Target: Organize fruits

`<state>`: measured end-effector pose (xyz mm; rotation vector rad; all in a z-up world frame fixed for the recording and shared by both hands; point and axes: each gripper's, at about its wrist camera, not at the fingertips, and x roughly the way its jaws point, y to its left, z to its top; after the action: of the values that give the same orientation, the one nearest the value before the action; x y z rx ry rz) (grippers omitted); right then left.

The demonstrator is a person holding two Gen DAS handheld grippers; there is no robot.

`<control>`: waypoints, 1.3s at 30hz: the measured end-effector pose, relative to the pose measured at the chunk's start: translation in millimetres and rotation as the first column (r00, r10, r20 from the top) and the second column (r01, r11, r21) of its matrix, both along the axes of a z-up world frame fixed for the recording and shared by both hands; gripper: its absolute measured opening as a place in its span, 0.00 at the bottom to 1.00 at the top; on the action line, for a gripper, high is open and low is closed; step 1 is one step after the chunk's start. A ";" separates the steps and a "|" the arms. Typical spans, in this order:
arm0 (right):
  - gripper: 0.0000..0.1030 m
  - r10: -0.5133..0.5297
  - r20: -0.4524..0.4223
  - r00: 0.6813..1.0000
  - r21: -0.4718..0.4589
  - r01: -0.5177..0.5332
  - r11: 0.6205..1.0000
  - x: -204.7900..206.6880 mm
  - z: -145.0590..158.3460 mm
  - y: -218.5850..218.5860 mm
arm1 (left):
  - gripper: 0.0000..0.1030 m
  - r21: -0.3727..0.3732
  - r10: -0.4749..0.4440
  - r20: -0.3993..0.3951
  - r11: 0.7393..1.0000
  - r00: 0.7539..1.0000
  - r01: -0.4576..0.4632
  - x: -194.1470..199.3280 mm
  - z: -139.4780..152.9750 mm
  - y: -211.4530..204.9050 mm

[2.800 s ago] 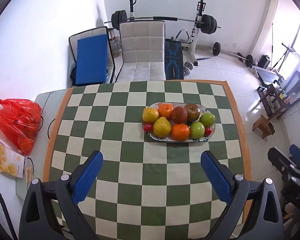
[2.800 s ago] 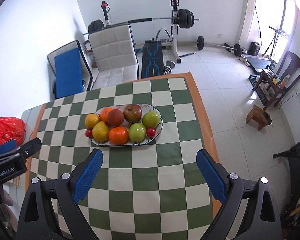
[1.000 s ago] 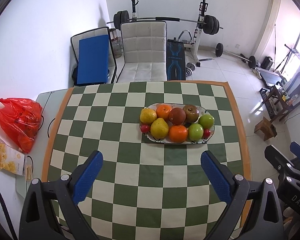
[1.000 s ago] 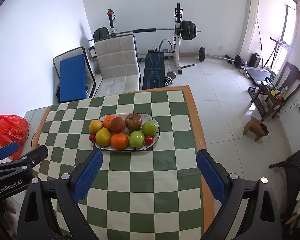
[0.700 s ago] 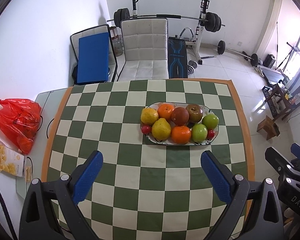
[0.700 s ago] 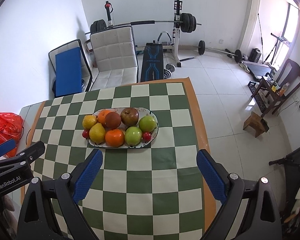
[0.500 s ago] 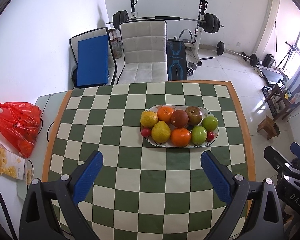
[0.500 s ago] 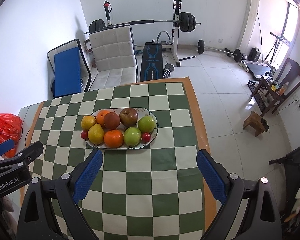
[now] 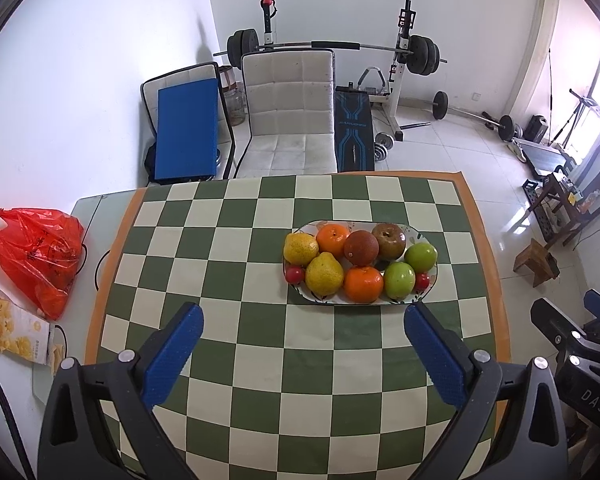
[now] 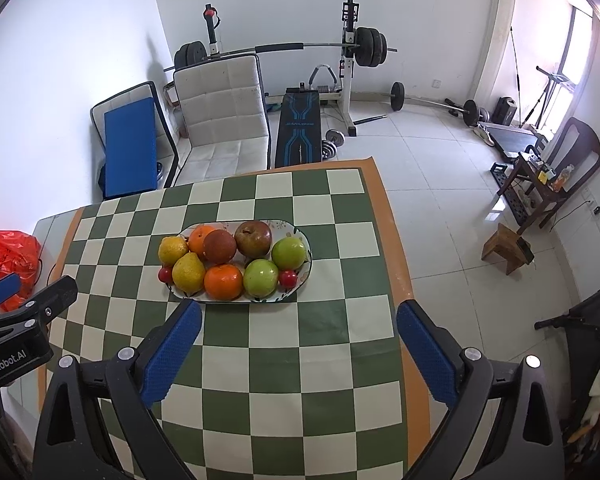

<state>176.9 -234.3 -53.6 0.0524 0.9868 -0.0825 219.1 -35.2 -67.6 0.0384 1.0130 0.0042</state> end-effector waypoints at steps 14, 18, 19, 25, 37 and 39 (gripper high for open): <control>0.97 -0.001 0.003 1.000 0.001 0.001 1.000 -0.8 4.1 -0.9 | 1.00 -0.003 -0.003 0.004 1.000 1.000 0.003 -2.5 0.9 2.9; 0.97 0.001 0.004 1.000 0.001 -0.001 1.000 -0.4 5.6 -1.5 | 1.00 -0.002 -0.002 0.007 1.000 1.000 0.002 -3.2 1.0 2.6; 0.97 0.000 0.004 1.000 0.002 0.000 1.000 -0.6 5.9 -1.8 | 1.00 -0.002 -0.003 0.008 1.000 1.000 0.003 -3.5 0.9 2.4; 0.97 0.000 0.003 1.000 0.008 0.000 1.000 0.0 11.0 -0.1 | 1.00 0.004 -0.006 0.021 1.000 1.000 0.006 -7.9 4.8 1.5; 0.97 0.004 0.004 1.000 0.013 -0.004 1.000 -3.7 18.3 4.6 | 1.00 0.010 -0.014 0.035 1.000 0.999 0.013 -11.2 9.9 -0.6; 0.97 0.006 0.002 1.000 0.016 -0.006 1.000 -5.0 19.1 6.1 | 1.00 0.010 -0.015 0.038 1.000 0.999 0.015 -10.8 11.6 -0.5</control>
<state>171.8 -228.2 -34.5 0.0638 0.9851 -0.0689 208.3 -35.8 -56.0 0.0548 0.9742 -0.0040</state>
